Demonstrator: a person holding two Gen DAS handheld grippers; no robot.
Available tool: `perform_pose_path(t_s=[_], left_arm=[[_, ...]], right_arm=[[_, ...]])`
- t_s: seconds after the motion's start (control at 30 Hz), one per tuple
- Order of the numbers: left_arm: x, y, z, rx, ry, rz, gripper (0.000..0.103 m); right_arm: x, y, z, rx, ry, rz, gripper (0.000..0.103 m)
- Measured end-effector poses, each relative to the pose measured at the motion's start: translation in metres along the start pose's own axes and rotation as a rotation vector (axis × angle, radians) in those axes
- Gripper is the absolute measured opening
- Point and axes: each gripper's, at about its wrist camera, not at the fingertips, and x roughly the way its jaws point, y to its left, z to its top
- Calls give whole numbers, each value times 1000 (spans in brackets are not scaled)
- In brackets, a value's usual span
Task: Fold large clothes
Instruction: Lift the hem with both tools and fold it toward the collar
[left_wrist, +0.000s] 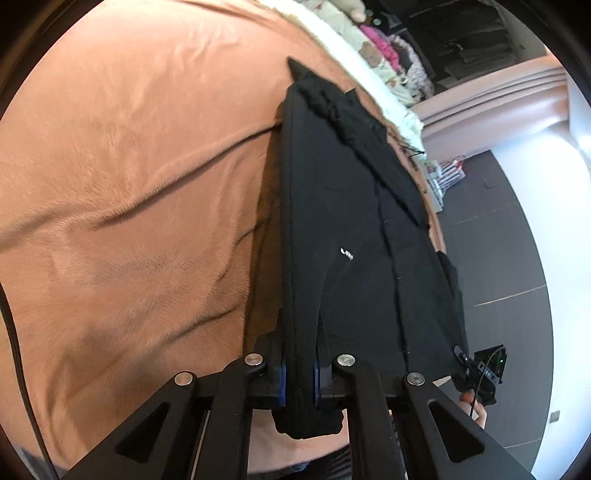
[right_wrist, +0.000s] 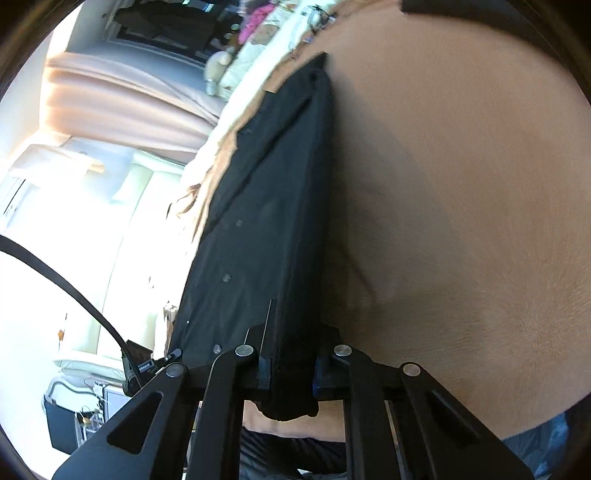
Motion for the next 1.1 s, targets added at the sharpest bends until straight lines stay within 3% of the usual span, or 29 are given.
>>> perform_pose_path(t_s=[0.37, 0.87, 1.1], left_arm=[[-73, -6, -45, 23, -84, -39, 9], [-132, -33, -114, 78, -197, -98, 9], [-144, -33, -130, 79, -222, -113, 9]], right_arm=[[-23, 19, -45, -94, -29, 48, 8], [-60, 23, -101, -187, -78, 115, 8], [-68, 10, -113, -212, -80, 130, 8]])
